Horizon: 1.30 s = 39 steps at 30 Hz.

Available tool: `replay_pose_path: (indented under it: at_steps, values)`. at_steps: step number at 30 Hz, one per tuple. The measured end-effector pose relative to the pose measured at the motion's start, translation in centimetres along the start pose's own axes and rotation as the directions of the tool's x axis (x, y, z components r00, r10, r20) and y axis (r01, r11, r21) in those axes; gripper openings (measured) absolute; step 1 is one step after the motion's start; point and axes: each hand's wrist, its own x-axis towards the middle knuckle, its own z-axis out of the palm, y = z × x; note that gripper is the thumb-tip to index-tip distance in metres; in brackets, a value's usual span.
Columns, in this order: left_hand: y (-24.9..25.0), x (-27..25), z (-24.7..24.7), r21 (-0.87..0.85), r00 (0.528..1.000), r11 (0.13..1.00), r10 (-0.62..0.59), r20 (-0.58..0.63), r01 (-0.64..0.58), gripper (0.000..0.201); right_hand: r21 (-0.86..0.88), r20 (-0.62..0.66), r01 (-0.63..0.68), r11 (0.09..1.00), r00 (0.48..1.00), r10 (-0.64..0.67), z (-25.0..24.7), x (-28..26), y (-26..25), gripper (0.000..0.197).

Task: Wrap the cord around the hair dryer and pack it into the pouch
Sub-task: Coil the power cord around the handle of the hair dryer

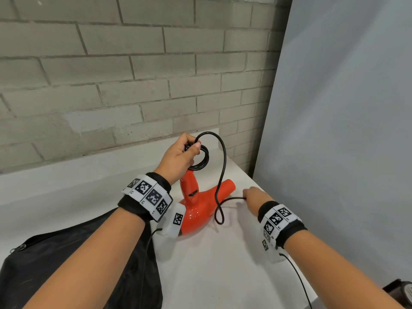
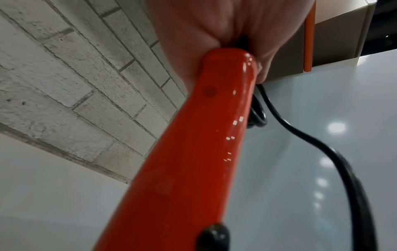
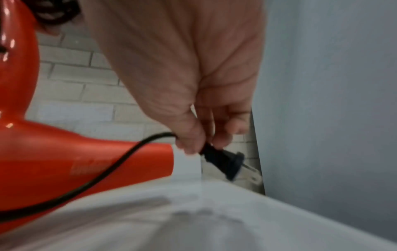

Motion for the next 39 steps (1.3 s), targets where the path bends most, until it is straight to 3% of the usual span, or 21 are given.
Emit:
replay_pose_path:
  at_steps: [3,6,8,10,12,14,16,20,23,29,31,33,35,37,39]
  values:
    - [-0.1,0.0,0.0,0.009,1.000,1.000,0.013,-0.003,-0.013,0.016,0.175,-0.322,0.063,0.983,0.947,-0.003,-2.1,0.1,0.5,0.026]
    - [-0.1,0.0,0.3,0.023,1.000,0.999,0.031,-0.003,-0.031,0.015,0.295,-0.601,0.317,0.901,0.795,-0.083,-4.3,-0.4,-0.1,0.015]
    - [-0.1,0.1,0.4,0.032,1.000,0.999,0.031,-0.004,-0.030,0.013,0.335,-0.735,0.559,0.759,0.659,-0.161,-5.3,-1.3,-1.1,0.017]
    - [-0.1,0.2,0.5,0.044,1.000,0.999,0.020,-0.019,-0.019,0.015,0.296,-0.838,0.736,0.609,0.506,-0.206,-5.7,-2.5,-2.4,0.024]
    - [0.0,0.4,0.6,0.059,0.999,0.998,0.015,-0.033,-0.013,0.016,0.255,-0.897,0.824,0.506,0.397,-0.195,-5.6,-3.3,-3.9,0.025]
    - [0.2,0.4,0.7,0.075,0.999,0.997,0.013,-0.035,-0.010,0.015,0.246,-0.927,0.873,0.422,0.339,-0.162,-5.5,-3.6,-5.2,0.017]
    - [0.4,0.4,0.9,0.087,1.000,0.996,0.015,-0.027,-0.012,0.016,0.240,-0.934,0.899,0.367,0.317,-0.166,-5.7,-3.7,-6.1,0.014]
    - [0.5,0.3,0.8,0.110,0.999,0.994,0.007,-0.037,-0.003,0.017,0.197,-0.918,0.898,0.393,0.310,-0.249,-5.8,-3.7,-6.8,0.010]
    - [0.4,0.4,0.4,0.082,0.999,0.996,-0.023,-0.048,0.026,0.017,0.239,-0.882,0.865,0.442,0.383,-0.273,-5.5,-3.7,-7.0,0.008]
    - [0.6,0.0,0.9,0.063,1.000,0.998,0.012,0.018,-0.013,0.017,0.272,-0.840,0.795,0.542,0.471,-0.269,-5.8,-3.6,-7.8,0.008]
    - [0.5,0.0,1.0,0.064,1.000,0.998,0.013,0.027,-0.015,0.018,0.340,-0.838,0.750,0.568,0.516,-0.179,-5.9,-3.2,-8.1,0.012]
    - [0.5,0.0,1.0,0.058,0.999,0.998,0.017,0.045,-0.019,0.019,0.500,-0.782,0.647,0.576,0.623,-0.020,-6.2,-2.8,-8.2,0.023]
    - [0.5,-0.2,1.2,0.050,0.996,0.998,0.023,0.091,-0.027,0.018,0.593,-0.732,0.582,0.556,0.677,0.072,-6.5,-2.3,-8.3,0.028]
    - [0.7,-0.3,1.4,0.036,0.991,0.999,0.024,0.132,-0.029,0.016,0.615,-0.712,0.609,0.501,0.702,0.021,-6.7,-1.8,-8.4,0.035]
    - [0.8,-0.4,1.4,0.012,0.989,0.999,0.028,0.145,-0.030,0.016,0.606,-0.667,0.645,0.465,0.731,-0.144,-7.0,-1.5,-8.4,0.030]
